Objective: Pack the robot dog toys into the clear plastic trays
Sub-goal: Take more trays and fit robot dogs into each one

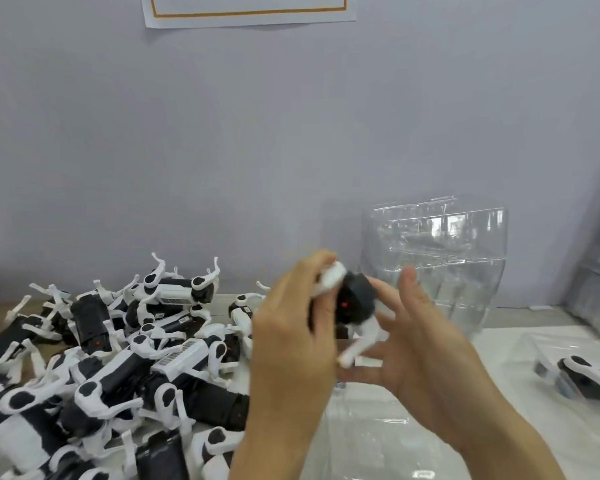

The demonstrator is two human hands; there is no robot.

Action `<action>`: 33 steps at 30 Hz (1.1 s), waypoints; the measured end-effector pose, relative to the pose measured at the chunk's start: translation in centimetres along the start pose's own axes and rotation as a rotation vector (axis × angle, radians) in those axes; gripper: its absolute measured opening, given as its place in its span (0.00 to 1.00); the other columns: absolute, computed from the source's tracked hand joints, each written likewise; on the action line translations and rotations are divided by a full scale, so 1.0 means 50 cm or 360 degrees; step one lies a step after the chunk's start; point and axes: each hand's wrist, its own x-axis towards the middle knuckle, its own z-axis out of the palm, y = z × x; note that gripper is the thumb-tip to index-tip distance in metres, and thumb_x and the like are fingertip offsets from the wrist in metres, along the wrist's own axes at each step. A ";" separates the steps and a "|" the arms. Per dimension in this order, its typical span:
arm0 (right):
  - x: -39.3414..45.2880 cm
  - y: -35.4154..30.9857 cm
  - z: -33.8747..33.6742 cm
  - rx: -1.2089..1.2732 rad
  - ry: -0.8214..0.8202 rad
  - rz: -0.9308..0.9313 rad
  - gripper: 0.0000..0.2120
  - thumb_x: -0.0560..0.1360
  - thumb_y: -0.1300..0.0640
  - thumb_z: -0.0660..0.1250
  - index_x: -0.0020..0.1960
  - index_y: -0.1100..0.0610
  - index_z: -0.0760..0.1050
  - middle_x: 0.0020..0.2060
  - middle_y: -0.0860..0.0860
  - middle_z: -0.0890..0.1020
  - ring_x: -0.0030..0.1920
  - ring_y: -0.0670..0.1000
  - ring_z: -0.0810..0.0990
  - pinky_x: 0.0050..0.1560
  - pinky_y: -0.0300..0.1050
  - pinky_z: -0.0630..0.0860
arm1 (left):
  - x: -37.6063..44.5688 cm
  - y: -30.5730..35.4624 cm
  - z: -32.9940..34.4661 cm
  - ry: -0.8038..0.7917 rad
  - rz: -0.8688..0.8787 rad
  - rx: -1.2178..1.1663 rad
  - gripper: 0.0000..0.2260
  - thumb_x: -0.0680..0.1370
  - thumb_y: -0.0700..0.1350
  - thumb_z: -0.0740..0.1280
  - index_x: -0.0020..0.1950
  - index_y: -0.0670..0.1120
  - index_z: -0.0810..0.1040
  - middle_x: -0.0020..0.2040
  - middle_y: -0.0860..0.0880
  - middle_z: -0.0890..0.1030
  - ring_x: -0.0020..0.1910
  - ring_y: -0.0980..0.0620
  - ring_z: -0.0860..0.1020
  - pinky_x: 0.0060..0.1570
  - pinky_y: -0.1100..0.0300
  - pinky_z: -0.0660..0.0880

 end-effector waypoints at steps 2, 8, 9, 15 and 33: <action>0.005 0.006 -0.008 0.0103 0.0000 -0.0135 0.27 0.73 0.38 0.69 0.61 0.57 0.78 0.46 0.56 0.83 0.44 0.55 0.84 0.41 0.46 0.80 | -0.014 0.015 0.022 -0.0273 0.0021 -0.0068 0.16 0.79 0.40 0.66 0.63 0.56 0.72 0.49 0.59 0.80 0.47 0.59 0.80 0.45 0.61 0.78; 0.001 0.019 -0.089 0.0295 0.0593 -0.0207 0.16 0.75 0.53 0.67 0.56 0.63 0.80 0.52 0.62 0.84 0.50 0.62 0.85 0.54 0.56 0.80 | -0.031 0.025 0.037 -0.0710 -0.0179 -0.0425 0.24 0.76 0.42 0.70 0.69 0.60 0.70 0.58 0.63 0.78 0.59 0.62 0.77 0.57 0.72 0.71; -0.003 0.019 -0.100 0.0306 0.0664 -0.0195 0.15 0.74 0.53 0.66 0.54 0.61 0.81 0.53 0.62 0.84 0.51 0.64 0.85 0.55 0.58 0.78 | -0.030 0.026 0.039 -0.0587 -0.0236 -0.0390 0.20 0.76 0.45 0.69 0.66 0.61 0.72 0.57 0.65 0.78 0.58 0.63 0.77 0.57 0.72 0.71; -0.011 0.028 -0.119 0.0389 0.0687 -0.0192 0.10 0.69 0.51 0.66 0.45 0.54 0.82 0.46 0.60 0.84 0.44 0.65 0.84 0.47 0.54 0.75 | -0.029 0.005 0.049 -0.0375 -0.0834 -0.0399 0.11 0.80 0.53 0.65 0.62 0.63 0.73 0.59 0.69 0.74 0.60 0.68 0.72 0.55 0.74 0.69; -0.027 0.001 -0.097 -0.1646 0.0386 -0.0269 0.22 0.68 0.54 0.79 0.56 0.34 0.80 0.50 0.30 0.81 0.54 0.32 0.78 0.51 0.24 0.71 | -0.036 -0.054 0.052 -0.0372 -0.1115 -0.0825 0.08 0.80 0.37 0.66 0.50 0.47 0.85 0.41 0.49 0.85 0.39 0.51 0.83 0.34 0.61 0.78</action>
